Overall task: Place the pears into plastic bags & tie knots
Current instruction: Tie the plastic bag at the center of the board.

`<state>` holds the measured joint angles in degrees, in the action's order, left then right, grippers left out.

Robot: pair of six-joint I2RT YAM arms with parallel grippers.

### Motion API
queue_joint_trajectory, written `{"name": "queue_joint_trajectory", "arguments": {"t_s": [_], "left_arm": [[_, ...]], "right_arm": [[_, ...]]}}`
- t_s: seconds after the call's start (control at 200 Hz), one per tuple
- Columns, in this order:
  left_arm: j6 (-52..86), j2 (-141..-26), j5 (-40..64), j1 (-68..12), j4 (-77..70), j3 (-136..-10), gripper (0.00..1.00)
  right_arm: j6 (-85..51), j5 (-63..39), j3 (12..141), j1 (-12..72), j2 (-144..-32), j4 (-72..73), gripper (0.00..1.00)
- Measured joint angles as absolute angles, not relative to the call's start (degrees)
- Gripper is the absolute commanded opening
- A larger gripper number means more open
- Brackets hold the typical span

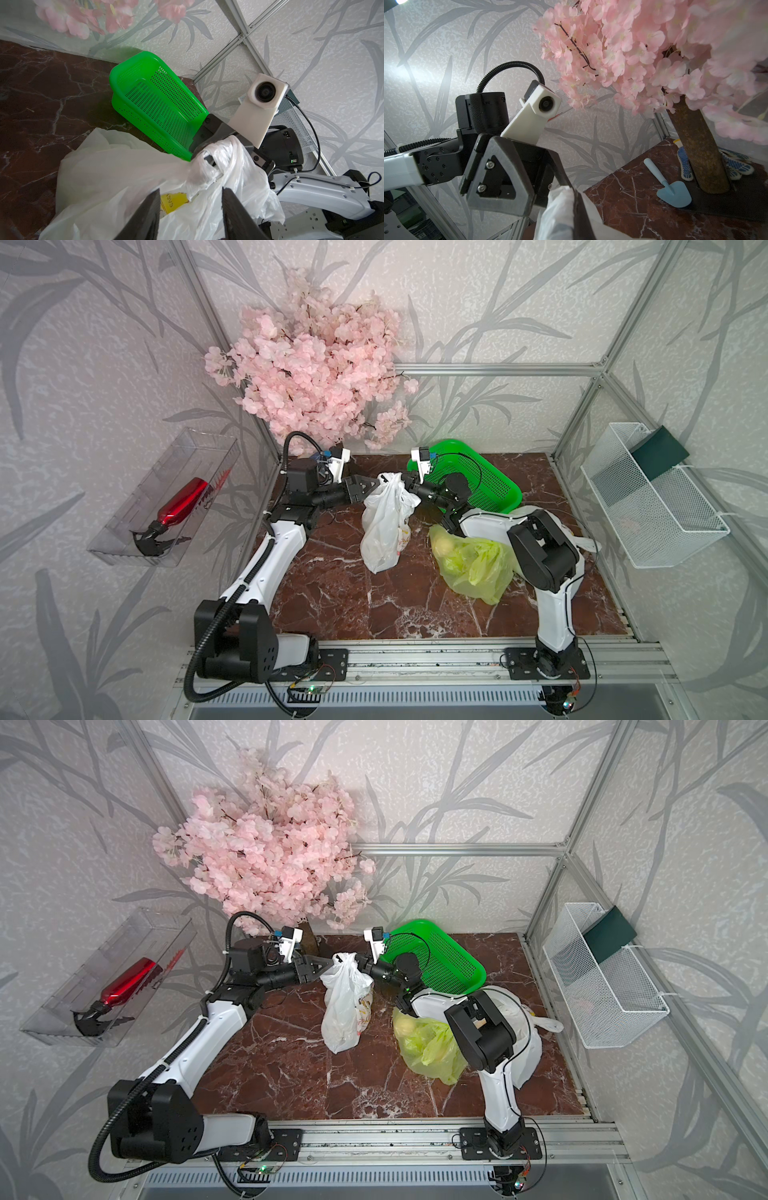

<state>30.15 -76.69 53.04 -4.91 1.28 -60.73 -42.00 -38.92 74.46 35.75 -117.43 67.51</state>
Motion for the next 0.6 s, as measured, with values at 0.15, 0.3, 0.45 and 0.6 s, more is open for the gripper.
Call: {"name": "queue_joint_trajectory", "arguments": {"t_s": [0.15, 0.3, 0.45, 0.6], "left_arm": [[31.1, -78.1, 53.8, -5.3, 0.1, -60.8, 0.38], [32.1, -79.2, 54.3, -5.7, -1.1, -60.8, 0.24], [32.4, -80.1, 55.2, -5.8, -1.7, -61.0, 0.02], [32.3, -80.3, 55.8, -5.6, -1.7, -61.1, 0.00]], "right_arm": [[-42.1, -39.0, 74.5, 35.9, -117.4, 67.5, 0.00], [-42.2, -39.1, 74.5, 35.9, -117.5, 67.5, 0.00], [-42.2, -39.0, 74.5, 35.9, -117.8, 67.5, 0.00], [-42.2, -39.0, 74.4, 35.8, -117.8, 67.5, 0.04]]}}
